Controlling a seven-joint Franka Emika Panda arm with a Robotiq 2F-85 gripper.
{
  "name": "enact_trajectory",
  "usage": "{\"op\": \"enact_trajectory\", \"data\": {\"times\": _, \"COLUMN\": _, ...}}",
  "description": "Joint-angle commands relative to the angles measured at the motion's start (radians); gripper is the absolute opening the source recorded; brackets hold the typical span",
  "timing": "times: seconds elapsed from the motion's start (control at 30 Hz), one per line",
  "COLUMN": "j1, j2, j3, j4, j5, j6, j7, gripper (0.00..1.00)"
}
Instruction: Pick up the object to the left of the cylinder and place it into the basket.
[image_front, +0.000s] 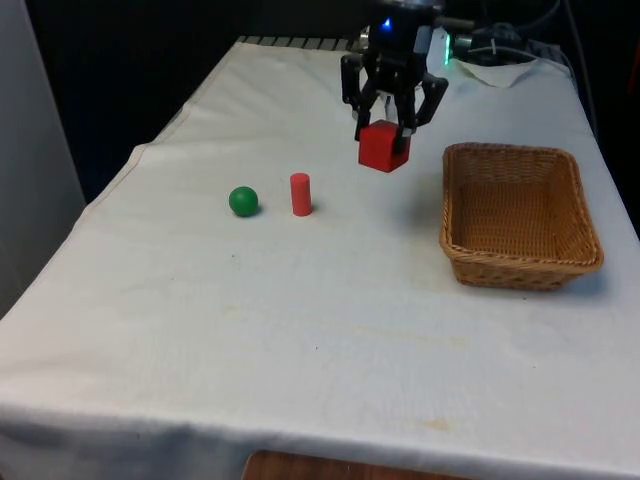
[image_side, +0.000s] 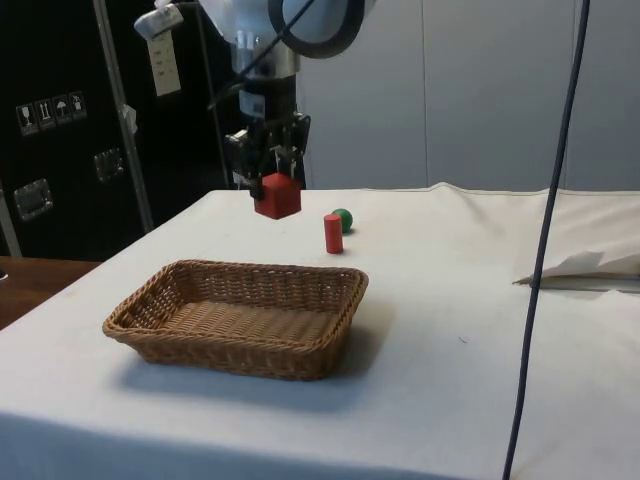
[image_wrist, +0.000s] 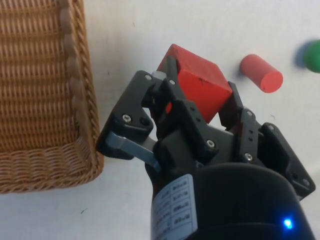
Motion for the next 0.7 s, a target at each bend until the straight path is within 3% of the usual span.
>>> {"op": "enact_trajectory", "data": {"times": 0.0, "j1": 0.008, "j2": -0.006, "j3": -0.002, "j4": 0.004, "j5": -0.01, "j6": -0.012, "j7": 0.014, "gripper": 0.04}}
{"op": "enact_trajectory", "data": {"times": 0.17, "j1": 0.016, "j2": -0.022, "j3": 0.018, "j4": 0.016, "j5": -0.015, "j6": -0.035, "j7": 0.036, "gripper": 0.04}}
{"op": "enact_trajectory", "data": {"times": 0.2, "j1": 0.008, "j2": -0.02, "j3": 0.026, "j4": 0.014, "j5": -0.001, "j6": -0.027, "j7": 0.02, "gripper": 0.04}}
{"op": "enact_trajectory", "data": {"times": 0.23, "j1": 0.016, "j2": -0.024, "j3": 0.021, "j4": 0.018, "j5": -0.016, "j6": -0.038, "j7": 0.039, "gripper": 0.04}}
{"op": "enact_trajectory", "data": {"times": 0.47, "j1": 0.025, "j2": -0.039, "j3": 0.052, "j4": 0.036, "j5": -0.016, "j6": -0.065, "j7": 0.066, "gripper": 0.04}}
{"op": "enact_trajectory", "data": {"times": 0.5, "j1": 0.017, "j2": -0.037, "j3": 0.056, "j4": 0.032, "j5": -0.001, "j6": -0.056, "j7": 0.047, "gripper": 0.04}}
{"op": "enact_trajectory", "data": {"times": 0.53, "j1": 0.018, "j2": -0.037, "j3": 0.06, "j4": 0.035, "j5": -0.001, "j6": -0.059, "j7": 0.051, "gripper": 0.04}}
{"op": "enact_trajectory", "data": {"times": 0.57, "j1": 0.027, "j2": -0.04, "j3": 0.061, "j4": 0.04, "j5": -0.015, "j6": -0.068, "j7": 0.074, "gripper": 0.04}}
{"op": "enact_trajectory", "data": {"times": 0.67, "j1": 0.029, "j2": -0.036, "j3": 0.074, "j4": 0.043, "j5": -0.015, "j6": -0.065, "j7": 0.087, "gripper": 0.04}}
